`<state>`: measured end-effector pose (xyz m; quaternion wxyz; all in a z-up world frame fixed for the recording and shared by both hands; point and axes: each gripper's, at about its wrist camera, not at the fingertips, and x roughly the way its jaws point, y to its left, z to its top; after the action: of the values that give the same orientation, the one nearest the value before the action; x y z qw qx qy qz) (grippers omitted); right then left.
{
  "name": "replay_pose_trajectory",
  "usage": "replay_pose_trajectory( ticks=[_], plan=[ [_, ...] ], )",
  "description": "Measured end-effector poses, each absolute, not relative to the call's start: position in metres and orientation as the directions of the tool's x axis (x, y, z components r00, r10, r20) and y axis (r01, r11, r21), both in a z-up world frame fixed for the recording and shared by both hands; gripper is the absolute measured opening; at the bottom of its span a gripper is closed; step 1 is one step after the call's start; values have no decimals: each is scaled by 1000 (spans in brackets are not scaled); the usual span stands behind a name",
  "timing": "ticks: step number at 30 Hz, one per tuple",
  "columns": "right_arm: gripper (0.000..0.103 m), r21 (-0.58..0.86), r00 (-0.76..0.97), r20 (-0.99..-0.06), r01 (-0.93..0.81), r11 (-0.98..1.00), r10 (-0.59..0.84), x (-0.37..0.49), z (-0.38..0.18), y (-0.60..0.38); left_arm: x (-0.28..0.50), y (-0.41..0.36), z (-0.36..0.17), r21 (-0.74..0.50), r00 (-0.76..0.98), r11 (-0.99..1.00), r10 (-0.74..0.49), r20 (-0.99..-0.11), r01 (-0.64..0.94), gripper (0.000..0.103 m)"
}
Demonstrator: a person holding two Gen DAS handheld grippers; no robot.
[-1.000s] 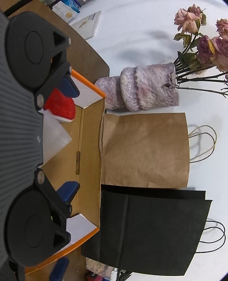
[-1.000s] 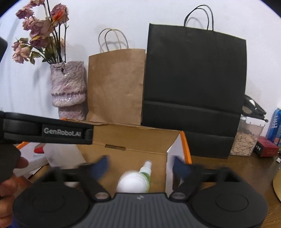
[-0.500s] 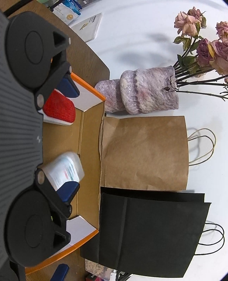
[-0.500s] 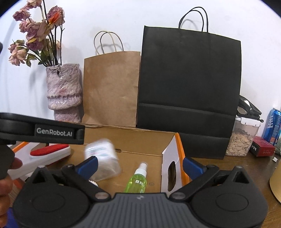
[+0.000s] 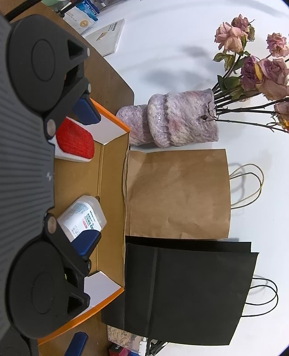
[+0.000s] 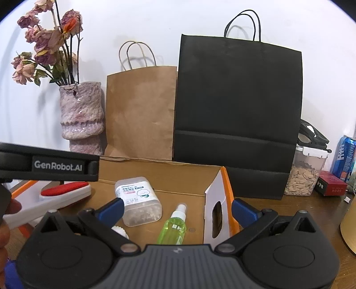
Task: Organize rigid objects
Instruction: 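Lower both items into the red box and open both grippers, then withdraw both tools from the box toward the remaining items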
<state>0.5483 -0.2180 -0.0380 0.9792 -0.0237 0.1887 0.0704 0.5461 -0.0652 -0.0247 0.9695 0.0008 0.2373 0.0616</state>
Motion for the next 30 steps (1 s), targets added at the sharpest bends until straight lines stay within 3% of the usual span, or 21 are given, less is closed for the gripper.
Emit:
replay_pose_trajectory(
  ticks=[30],
  plan=[
    [103,-18,912,-391,-142,990,123,475,-40,-229,469,-48,-24,19,892,989,139,-430,-144,103]
  ],
)
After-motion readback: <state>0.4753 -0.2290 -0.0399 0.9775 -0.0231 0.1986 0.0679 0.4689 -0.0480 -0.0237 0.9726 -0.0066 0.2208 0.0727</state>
